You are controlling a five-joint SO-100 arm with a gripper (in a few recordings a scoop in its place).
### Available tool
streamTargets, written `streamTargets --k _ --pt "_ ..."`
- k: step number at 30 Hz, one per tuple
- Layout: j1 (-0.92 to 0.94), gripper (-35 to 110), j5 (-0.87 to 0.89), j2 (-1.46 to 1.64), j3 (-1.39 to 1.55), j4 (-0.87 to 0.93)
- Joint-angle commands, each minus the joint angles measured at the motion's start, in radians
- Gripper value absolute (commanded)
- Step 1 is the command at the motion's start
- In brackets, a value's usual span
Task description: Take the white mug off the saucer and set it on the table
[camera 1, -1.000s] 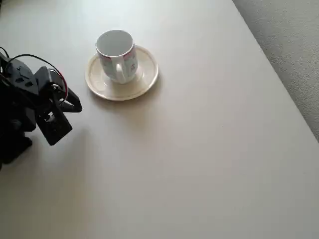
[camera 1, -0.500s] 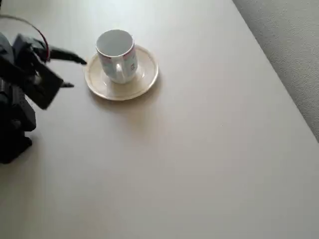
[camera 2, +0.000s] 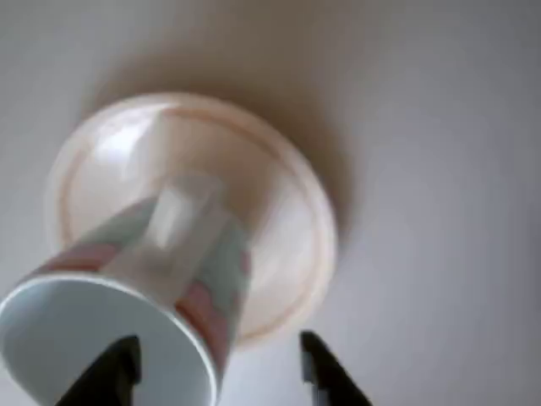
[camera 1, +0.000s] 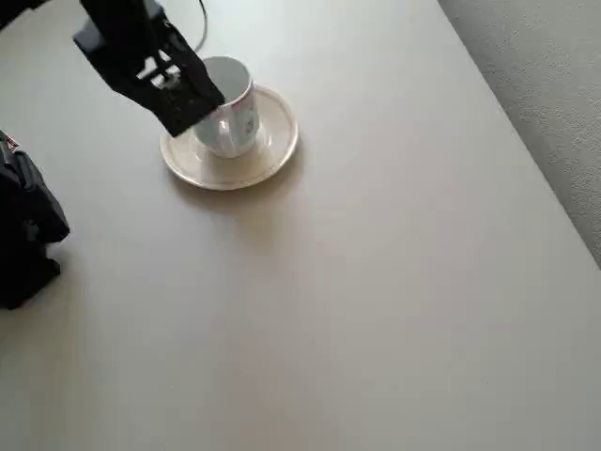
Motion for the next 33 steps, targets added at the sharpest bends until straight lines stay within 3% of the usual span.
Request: streamTargets --k 1,18,27,33 --pt "-0.017 23 0.017 -0.069 -0.026 -0.067" --pt "-0.044 18 0.02 -0.273 0.098 -0.302" --pt "-0.034 -2 0.032 -0.304 0.092 -0.342" --pt "-0.025 -2 0.054 -0.252 0.089 -0.336"
